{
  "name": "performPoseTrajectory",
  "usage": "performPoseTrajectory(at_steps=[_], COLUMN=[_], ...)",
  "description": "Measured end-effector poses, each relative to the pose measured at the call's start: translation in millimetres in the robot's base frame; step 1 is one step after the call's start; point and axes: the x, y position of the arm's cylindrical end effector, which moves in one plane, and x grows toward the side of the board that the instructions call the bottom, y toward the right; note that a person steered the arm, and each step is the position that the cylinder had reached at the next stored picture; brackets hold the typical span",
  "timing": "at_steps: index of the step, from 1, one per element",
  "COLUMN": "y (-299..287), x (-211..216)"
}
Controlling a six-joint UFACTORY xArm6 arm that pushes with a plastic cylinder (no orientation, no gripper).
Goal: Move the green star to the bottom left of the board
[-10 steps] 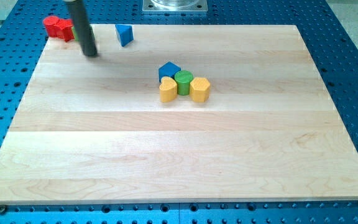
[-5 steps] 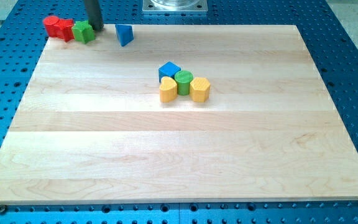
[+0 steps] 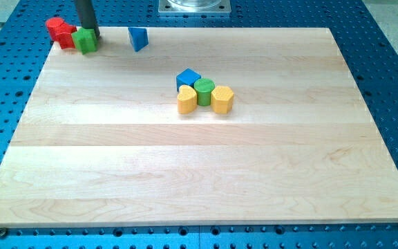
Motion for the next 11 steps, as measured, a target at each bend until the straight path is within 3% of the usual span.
performPoseTrajectory(at_steps=[3, 4, 5, 7, 9, 10, 11], y=[0.2, 18.8, 1.6, -40.2, -1.9, -2.4, -17.1], x=[195.5, 148.3, 106.2, 135.4, 254.9, 255.4, 226.1])
